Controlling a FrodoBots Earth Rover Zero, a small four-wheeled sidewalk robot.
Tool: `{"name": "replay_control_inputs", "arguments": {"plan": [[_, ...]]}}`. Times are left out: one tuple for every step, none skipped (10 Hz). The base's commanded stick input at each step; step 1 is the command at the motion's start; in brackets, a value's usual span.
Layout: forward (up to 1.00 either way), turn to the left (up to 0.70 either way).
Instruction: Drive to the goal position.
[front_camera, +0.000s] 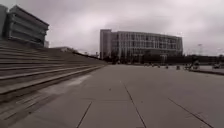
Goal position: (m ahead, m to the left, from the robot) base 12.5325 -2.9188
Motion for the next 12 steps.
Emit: {"name": "replay_control_inputs", "arguments": {"plan": [[0.7, 0.01], [0.7, 0.01], [0.7, 0.01], [0.7, 0.01], [0.7, 0.01], [0.7, 0.01], [0.7, 0.02], [0.7, 0.02], [0.7, 0.02], [0.7, 0.02], [0.66, 0.02], [0.54, 0.02]]}}
